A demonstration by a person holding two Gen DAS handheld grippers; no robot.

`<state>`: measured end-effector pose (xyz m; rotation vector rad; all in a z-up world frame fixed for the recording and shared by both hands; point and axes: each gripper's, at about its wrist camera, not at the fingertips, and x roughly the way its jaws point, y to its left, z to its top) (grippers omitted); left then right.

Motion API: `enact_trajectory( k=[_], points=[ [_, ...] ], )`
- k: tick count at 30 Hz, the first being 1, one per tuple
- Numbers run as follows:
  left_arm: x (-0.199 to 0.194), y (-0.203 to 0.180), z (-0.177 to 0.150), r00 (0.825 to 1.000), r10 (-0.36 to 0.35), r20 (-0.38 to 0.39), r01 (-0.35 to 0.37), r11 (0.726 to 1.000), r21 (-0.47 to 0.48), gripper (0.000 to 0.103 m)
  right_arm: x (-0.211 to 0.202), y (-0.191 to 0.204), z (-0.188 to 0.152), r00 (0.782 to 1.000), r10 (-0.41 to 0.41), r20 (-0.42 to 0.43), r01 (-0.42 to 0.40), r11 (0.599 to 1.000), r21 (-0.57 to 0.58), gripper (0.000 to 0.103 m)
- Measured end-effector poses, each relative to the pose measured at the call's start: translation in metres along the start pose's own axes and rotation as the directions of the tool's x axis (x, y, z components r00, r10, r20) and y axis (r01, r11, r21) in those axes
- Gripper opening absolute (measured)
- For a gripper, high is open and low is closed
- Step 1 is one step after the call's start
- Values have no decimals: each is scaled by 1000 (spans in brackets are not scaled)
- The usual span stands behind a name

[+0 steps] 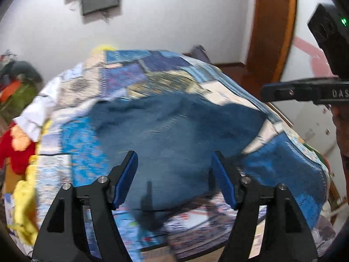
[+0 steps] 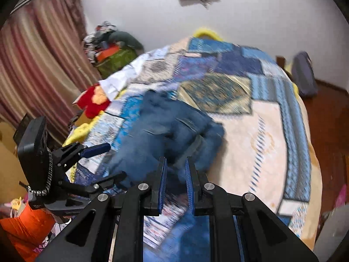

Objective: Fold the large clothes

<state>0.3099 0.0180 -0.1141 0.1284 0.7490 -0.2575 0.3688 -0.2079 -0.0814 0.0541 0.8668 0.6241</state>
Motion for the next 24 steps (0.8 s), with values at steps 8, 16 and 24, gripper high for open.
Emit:
enact_trajectory(
  k=[8, 16, 24],
  points=[
    [31, 78, -22, 988, 99, -115, -119, 976, -184, 88, 58, 53, 12, 996, 32, -82, -44, 989, -139, 13],
    [74, 81, -70, 974, 37, -223, -82, 977, -198, 99, 118, 19, -33, 971, -105, -213, 52, 969, -241, 13],
    [62, 71, -69, 974, 66, -216, -102, 982, -159, 99, 87, -24, -46, 979, 26, -204, -48, 993, -104, 12]
  ],
)
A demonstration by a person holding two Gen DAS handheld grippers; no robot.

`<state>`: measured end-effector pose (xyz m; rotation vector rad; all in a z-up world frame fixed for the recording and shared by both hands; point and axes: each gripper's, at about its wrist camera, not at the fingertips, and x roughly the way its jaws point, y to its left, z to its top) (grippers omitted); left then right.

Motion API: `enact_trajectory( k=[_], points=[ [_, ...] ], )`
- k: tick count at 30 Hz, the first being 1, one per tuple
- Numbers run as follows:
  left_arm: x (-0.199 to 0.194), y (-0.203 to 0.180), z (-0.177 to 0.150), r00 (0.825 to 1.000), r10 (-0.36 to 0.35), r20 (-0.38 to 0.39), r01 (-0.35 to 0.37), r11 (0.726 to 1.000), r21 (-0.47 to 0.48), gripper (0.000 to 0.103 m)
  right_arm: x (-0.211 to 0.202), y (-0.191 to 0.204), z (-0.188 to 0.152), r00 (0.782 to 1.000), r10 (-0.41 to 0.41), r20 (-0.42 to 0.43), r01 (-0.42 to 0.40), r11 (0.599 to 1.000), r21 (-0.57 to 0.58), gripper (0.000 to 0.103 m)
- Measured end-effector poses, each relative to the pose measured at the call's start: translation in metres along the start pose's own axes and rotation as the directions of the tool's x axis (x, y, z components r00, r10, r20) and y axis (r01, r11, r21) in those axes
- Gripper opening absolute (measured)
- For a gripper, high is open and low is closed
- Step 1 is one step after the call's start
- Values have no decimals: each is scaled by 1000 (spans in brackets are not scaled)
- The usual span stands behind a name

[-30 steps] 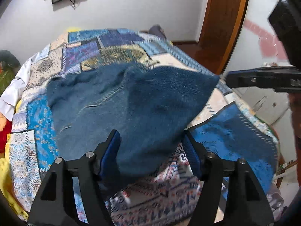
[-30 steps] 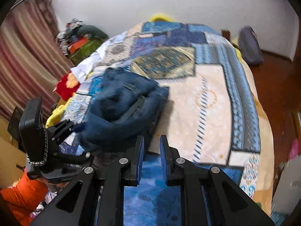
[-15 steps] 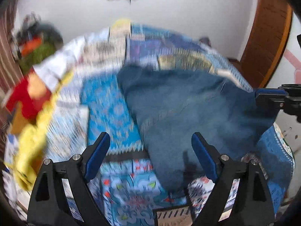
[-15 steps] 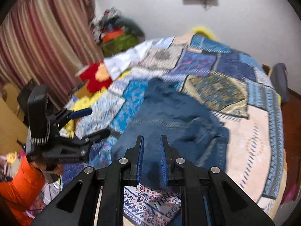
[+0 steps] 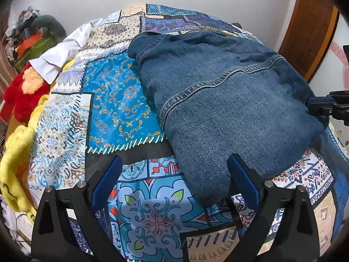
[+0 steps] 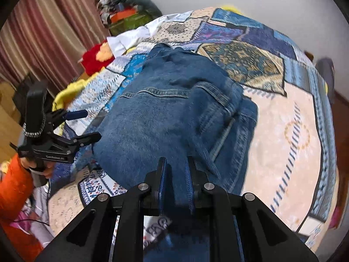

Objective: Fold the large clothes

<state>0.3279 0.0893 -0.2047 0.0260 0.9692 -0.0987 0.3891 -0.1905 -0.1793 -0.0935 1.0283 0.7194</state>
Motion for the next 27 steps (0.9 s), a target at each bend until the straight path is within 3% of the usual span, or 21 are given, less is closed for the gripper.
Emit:
enact_trajectory(
  k=[2, 5, 8, 10, 13, 16, 19, 22, 25, 27],
  points=[
    [-5, 2, -1, 1000, -4, -5, 4, 1000, -7, 98, -2, -5, -6, 1000, -17, 0, 17, 1000, 16, 12],
    [-15, 2, -10, 999, 34, -18, -33, 998, 44, 98, -5, -13, -12, 971, -238, 5, 238, 971, 11, 13],
    [-19, 2, -22, 995, 93, -31, -89, 991, 101, 98, -3, -36, -19, 947, -313, -79, 318, 945, 77, 13],
    [-20, 2, -26, 996, 83, -38, -79, 991, 104, 98, -6, -44, -22, 951, -292, -99, 302, 945, 123, 13],
    [-22, -1, -26, 999, 46, -22, -44, 995, 89, 98, -26, -38, -16, 973, -229, -26, 230, 961, 156, 13],
    [-17, -9, -20, 999, 32, -20, -30, 996, 88, 98, -45, -14, 0, 978, -194, 75, 185, 976, 115, 13],
    [-3, -16, -17, 999, 34, -30, -30, 994, 107, 100, -45, 14, 15, 981, -153, 118, 148, 988, 46, 13],
    [8, -10, -21, 998, 25, -49, -21, 996, 89, 103, -20, 37, 18, 976, -205, 74, 209, 977, -44, 13],
    [18, -2, -29, 995, 57, -79, -51, 996, 76, 103, 18, 42, 7, 943, -332, 6, 330, 934, -135, 13],
    [23, 4, -36, 994, 56, -89, -51, 997, 60, 103, 23, 37, -2, 946, -322, 22, 322, 937, -132, 13]
  ],
)
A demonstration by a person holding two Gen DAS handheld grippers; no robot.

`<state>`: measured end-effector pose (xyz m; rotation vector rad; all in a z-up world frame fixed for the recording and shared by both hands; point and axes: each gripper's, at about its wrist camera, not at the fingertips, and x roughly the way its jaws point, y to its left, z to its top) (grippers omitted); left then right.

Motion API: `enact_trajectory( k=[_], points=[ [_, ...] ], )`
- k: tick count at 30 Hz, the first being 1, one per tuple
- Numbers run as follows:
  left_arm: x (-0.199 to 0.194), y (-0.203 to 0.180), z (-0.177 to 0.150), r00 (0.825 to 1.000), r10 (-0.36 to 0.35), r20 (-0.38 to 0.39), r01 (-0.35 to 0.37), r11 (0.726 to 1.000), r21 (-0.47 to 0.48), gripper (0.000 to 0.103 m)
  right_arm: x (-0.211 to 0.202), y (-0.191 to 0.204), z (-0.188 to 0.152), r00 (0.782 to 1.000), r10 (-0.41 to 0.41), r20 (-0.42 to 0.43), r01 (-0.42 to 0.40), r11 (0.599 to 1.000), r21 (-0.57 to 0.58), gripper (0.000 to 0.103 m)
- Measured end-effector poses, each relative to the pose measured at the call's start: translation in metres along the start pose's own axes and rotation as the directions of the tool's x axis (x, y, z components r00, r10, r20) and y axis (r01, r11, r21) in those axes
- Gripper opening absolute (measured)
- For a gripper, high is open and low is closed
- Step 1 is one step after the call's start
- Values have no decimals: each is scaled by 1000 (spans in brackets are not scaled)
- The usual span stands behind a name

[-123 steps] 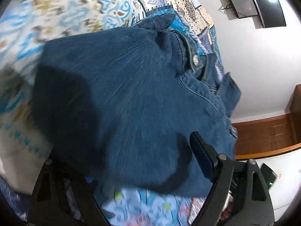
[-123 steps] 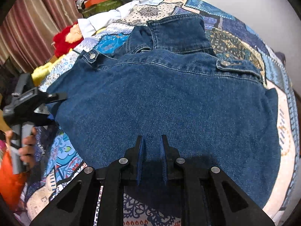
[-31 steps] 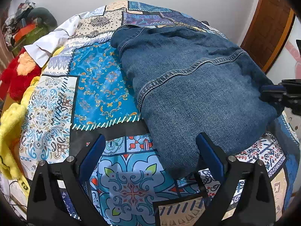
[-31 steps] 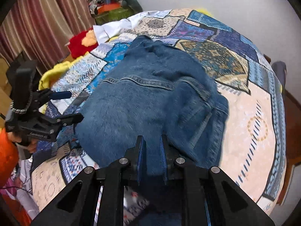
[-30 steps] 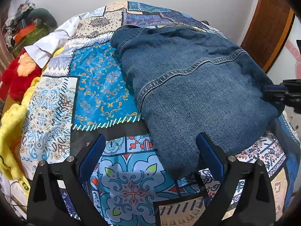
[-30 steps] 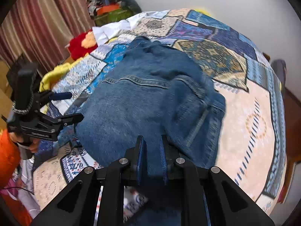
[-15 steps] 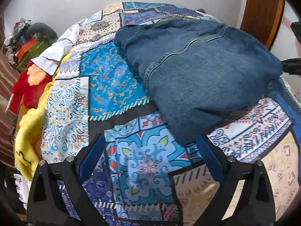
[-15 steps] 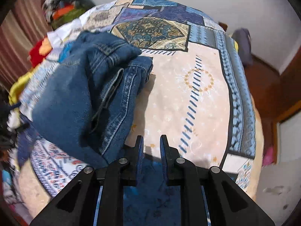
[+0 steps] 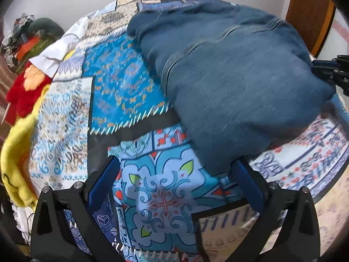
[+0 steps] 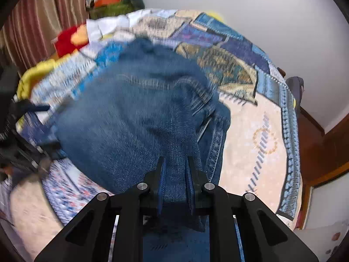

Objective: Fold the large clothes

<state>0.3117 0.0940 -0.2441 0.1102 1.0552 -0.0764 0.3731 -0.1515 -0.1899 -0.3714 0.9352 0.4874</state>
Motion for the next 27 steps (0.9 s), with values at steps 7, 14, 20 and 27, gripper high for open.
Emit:
enact_trajectory(
  k=[7, 14, 20, 27],
  points=[
    [8, 10, -6, 1000, 11, -9, -11, 999, -49, 103, 1, -31, -13, 996, -85, 30, 83, 995, 52, 92],
    [15, 33, -18, 987, 145, -76, -149, 988, -45, 91, 9, -82, -35, 995, 98, -35, -85, 955, 286, 92],
    [-14, 64, 3, 993, 118, -6, -118, 986, -121, 91, -18, -101, -14, 995, 99, 10, -97, 944, 316, 92],
    [-25, 59, 66, 994, -12, 107, 27, 989, -146, 91, -15, -104, 52, 969, 219, 112, -245, 904, 352, 93]
  ],
)
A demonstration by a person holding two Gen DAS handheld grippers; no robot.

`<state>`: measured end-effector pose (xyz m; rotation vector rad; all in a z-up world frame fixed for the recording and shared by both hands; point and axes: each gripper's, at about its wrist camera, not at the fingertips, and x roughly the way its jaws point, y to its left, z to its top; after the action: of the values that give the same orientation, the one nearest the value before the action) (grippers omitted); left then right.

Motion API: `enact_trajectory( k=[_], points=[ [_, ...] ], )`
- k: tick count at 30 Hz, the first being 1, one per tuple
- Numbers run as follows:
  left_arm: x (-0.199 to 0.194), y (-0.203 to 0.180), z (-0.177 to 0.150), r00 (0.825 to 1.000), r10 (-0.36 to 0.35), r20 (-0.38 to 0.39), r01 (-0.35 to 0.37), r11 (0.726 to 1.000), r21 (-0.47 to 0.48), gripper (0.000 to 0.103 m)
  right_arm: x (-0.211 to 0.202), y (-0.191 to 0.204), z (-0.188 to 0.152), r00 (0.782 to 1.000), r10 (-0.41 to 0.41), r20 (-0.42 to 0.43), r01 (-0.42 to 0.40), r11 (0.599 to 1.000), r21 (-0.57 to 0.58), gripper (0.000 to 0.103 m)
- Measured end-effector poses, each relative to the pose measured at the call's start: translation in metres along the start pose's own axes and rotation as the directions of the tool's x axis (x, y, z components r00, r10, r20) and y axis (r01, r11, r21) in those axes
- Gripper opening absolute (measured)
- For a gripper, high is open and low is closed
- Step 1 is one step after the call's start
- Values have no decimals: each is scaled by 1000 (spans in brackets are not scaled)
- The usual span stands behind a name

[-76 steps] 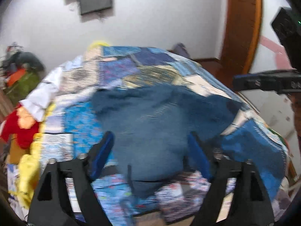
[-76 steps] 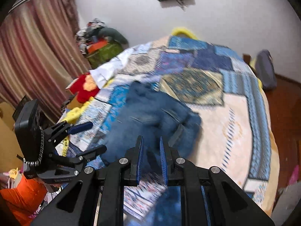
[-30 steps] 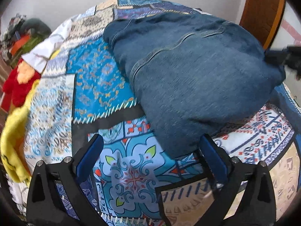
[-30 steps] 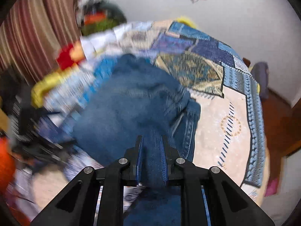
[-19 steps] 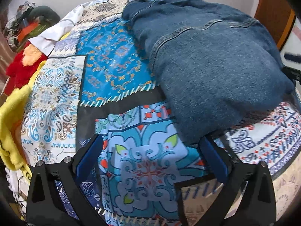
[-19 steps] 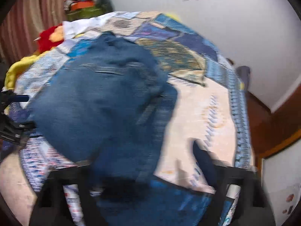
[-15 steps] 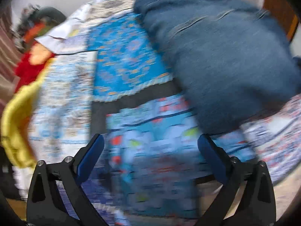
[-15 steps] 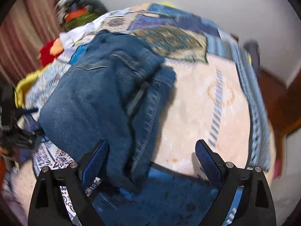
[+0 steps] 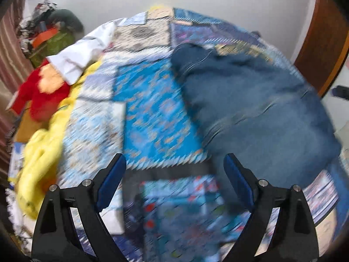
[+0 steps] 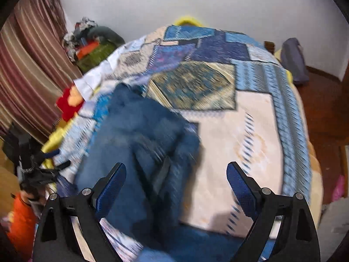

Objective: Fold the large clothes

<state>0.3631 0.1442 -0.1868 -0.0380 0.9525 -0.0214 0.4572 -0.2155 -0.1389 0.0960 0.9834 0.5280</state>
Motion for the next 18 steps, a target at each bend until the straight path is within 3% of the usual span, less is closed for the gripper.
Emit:
enact_trajectory(
  k=[3, 7, 10, 12, 15, 18],
  points=[
    [19, -19, 10, 996, -84, -26, 84, 996, 1, 91, 31, 10, 10, 998, 34, -44, -33, 999, 4, 93],
    [46, -41, -2, 998, -31, -57, 35, 996, 87, 98, 78, 1, 1, 992, -40, -122, 37, 999, -30, 93],
    [44, -37, -8, 998, -40, -38, 44, 995, 91, 100, 83, -31, -7, 990, 44, -132, -39, 999, 36, 99],
    [41, -32, -9, 997, -59, -45, 64, 993, 97, 100, 80, -41, -8, 989, 51, -140, -43, 997, 57, 99],
    [38, -31, -10, 997, -54, -55, 61, 991, 119, 100, 68, -22, -9, 993, -50, -102, 44, 997, -64, 99],
    [28, -29, -8, 999, -9, -43, 15, 989, 147, 99, 49, 2, -5, 983, -185, -4, 180, 962, -206, 99]
  ],
)
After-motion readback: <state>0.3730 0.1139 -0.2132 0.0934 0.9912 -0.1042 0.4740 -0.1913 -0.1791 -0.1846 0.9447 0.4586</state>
